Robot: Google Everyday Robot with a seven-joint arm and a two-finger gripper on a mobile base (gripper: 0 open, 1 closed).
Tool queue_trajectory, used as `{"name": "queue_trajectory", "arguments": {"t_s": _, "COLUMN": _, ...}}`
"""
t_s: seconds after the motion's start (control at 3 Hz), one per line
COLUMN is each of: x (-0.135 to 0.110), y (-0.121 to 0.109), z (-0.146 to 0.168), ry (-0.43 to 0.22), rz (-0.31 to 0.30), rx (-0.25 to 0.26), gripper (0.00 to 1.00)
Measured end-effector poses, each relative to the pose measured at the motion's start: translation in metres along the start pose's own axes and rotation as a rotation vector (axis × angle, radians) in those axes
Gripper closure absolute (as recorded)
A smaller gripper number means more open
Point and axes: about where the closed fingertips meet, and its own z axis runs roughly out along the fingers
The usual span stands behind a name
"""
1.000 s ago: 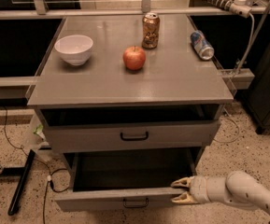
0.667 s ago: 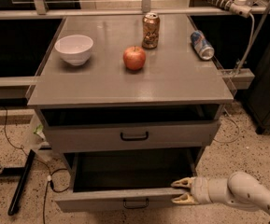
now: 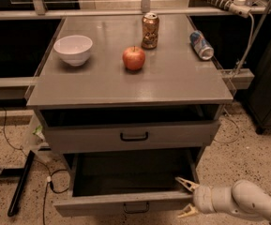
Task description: Open middle drawer
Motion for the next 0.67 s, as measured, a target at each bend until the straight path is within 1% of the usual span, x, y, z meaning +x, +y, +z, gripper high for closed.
{"name": "queue_trajectory", "arguments": {"t_s": 0.33, "x": -0.0024, "y": -0.0009, "z": -0.002, "ry": 0.0, "rz": 0.0, "rx": 0.0, "gripper": 0.54}}
{"name": "queue_trajectory", "arguments": {"t_s": 0.67, "x": -0.0019, "y": 0.0049, "z": -0.0068, "ry": 0.002, "rz": 0.0, "rx": 0.003, "gripper": 0.78}}
